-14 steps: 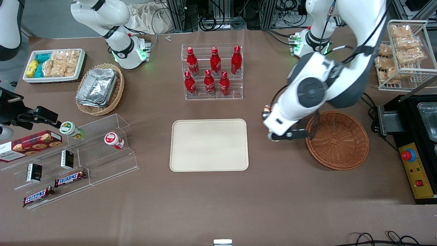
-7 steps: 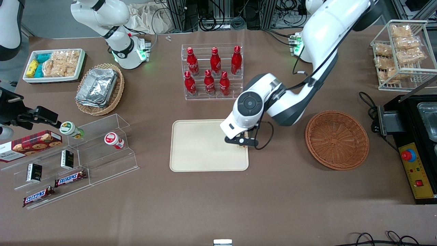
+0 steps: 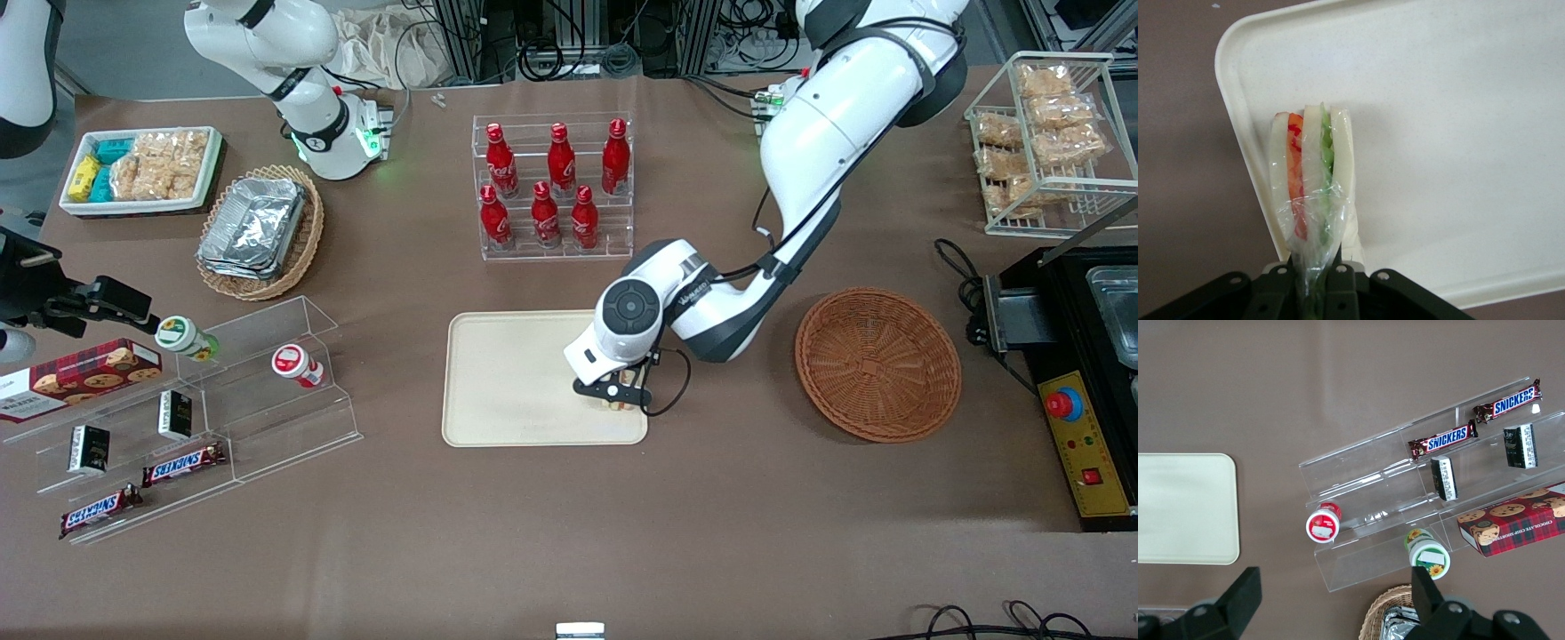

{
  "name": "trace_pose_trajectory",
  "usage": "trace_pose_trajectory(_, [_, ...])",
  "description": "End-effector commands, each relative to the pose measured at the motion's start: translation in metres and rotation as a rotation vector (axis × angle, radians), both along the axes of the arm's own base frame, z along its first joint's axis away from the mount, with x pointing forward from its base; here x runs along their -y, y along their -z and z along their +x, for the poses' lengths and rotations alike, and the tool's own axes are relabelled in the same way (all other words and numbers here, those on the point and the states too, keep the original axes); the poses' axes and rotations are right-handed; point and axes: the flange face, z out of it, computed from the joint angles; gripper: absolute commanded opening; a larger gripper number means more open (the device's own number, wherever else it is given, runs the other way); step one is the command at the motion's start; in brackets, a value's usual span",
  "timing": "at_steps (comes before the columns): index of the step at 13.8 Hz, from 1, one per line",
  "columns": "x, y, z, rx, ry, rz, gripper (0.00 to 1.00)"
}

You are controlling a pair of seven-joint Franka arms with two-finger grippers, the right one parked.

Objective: Place sandwich from basket to tray

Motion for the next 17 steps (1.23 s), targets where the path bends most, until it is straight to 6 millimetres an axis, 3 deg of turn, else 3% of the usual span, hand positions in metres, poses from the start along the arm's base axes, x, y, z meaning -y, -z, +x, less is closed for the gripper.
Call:
trace_pose_trajectory(1, [0.005,-0.007,0.007,0.021,-0.066,0.000,0.99])
trace_pose_trajectory(4, [0.000,-0.022,0.013,0.035,-0.202,0.001,1.00])
trace_pose_trajectory(8, [-0.057,-0.084,0.031,0.021,-0.254,0.078,1.00])
trace_pose_trajectory(11, [-0.119,-0.135,0.041,-0.046,-0.269,0.101,1.00])
trace_pose_trajectory(15, [-0.220,-0.189,0.039,-0.069,-0.157,0.176,1.00])
trace_pose_trajectory(17, [-0.264,-0.226,0.038,-0.083,-0.116,0.202,1.00])
